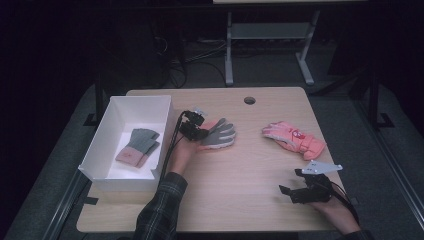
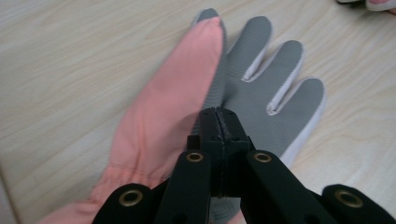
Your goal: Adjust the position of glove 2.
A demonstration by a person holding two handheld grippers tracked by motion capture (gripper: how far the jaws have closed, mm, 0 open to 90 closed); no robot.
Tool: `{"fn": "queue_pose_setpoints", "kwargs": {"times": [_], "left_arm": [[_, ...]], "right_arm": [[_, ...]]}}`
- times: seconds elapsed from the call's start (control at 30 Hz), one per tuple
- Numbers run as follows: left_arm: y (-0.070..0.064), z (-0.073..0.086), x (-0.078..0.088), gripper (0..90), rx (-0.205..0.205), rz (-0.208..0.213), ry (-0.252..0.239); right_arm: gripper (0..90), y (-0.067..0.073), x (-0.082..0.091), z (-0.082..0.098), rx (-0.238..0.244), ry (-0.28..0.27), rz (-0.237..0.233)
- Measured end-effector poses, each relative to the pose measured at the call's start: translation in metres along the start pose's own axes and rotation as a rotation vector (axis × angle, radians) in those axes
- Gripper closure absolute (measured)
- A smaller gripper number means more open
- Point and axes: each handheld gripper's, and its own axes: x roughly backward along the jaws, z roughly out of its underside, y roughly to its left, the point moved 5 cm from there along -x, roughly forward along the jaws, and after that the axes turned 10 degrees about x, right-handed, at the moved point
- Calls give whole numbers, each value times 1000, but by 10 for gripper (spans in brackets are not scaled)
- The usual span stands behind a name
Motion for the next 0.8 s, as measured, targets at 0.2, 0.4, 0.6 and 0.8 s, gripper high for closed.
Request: {"fn": "queue_pose_setpoints", "kwargs": {"times": [0.2, 0.4, 0.6, 0.8], "left_arm": [[1, 7, -9, 899, 4, 9, 34], [-7, 13, -5, 900, 1, 72, 55], [-17, 23, 0, 900, -6, 107, 67], [-30, 34, 6, 899, -12, 162, 81]], "right_arm": [[121, 1, 1, 0, 0, -4, 2], [121, 0, 0, 0, 3, 2, 0], [122, 1, 1, 1, -1, 1, 5], [123, 1, 0, 0, 9, 7, 5]]}}
